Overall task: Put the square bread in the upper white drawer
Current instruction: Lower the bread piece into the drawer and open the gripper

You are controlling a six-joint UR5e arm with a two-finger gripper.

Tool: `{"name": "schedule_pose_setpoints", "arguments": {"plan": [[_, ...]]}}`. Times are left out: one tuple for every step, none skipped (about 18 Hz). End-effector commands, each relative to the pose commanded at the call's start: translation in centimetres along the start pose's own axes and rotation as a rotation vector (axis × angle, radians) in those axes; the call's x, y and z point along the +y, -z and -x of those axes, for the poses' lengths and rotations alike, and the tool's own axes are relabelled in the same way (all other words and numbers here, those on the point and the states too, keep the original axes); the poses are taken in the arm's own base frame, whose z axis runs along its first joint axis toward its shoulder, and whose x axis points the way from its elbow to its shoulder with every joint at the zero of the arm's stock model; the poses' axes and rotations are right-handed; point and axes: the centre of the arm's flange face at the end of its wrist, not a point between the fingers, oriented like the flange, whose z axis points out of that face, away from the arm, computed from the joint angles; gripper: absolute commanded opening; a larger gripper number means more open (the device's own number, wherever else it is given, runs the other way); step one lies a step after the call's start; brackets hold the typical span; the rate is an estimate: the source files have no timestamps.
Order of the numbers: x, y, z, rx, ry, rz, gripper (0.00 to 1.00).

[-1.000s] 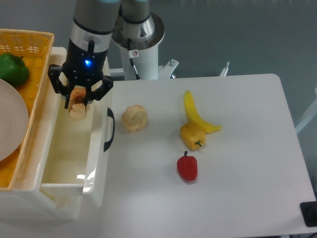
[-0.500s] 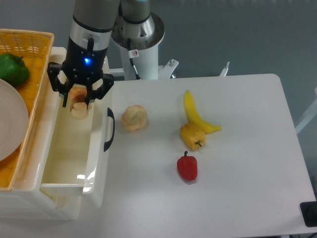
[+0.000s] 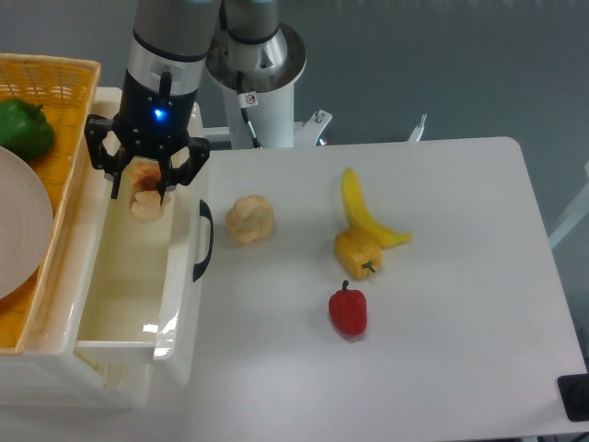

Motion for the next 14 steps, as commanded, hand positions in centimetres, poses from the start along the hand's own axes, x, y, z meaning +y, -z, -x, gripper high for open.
{"name": "schedule_pose_setpoints", "arguments": {"plan": [[0.0,0.1,-0.1,0.001,-0.001,-0.002,0.6],[0.1,0.1,-0.1,0.002,-0.002,-0.001,0.6],[0.1,0.1,-0.1,0.002,-0.002,-0.001,0.6],[0.1,0.1,-0.2,0.003,-0.003,-0.003,0.61],[0.1,0.1,-0.2,0.003,-0.002,-0.001,0.62],[0.0,0.0,-0.1,0.004,-0.001,0.0,0.63],[0.0,-0.1,-0.1,0.005,-0.001,0.001,0.65],[0.0,-0.2,-0.1,0.007,0.0,0.003,0.65],[0.1,-0.4,0.0,0.006,0.0,0.008,0.65],[0.1,-0.6,0.1,0.006,0.002,0.01,0.65],[0.1,-0.6,0.0,0.008,0.0,0.01,0.65],[0.2,-0.7,-0.2,0.011,-0.004,0.012,0.65],[-0.1,-1.0,-0.1,0.011,-0.003,0.013,0.65],[-0.1,-1.4,-0.1,0.014,-0.005,0.017,0.65]]}}
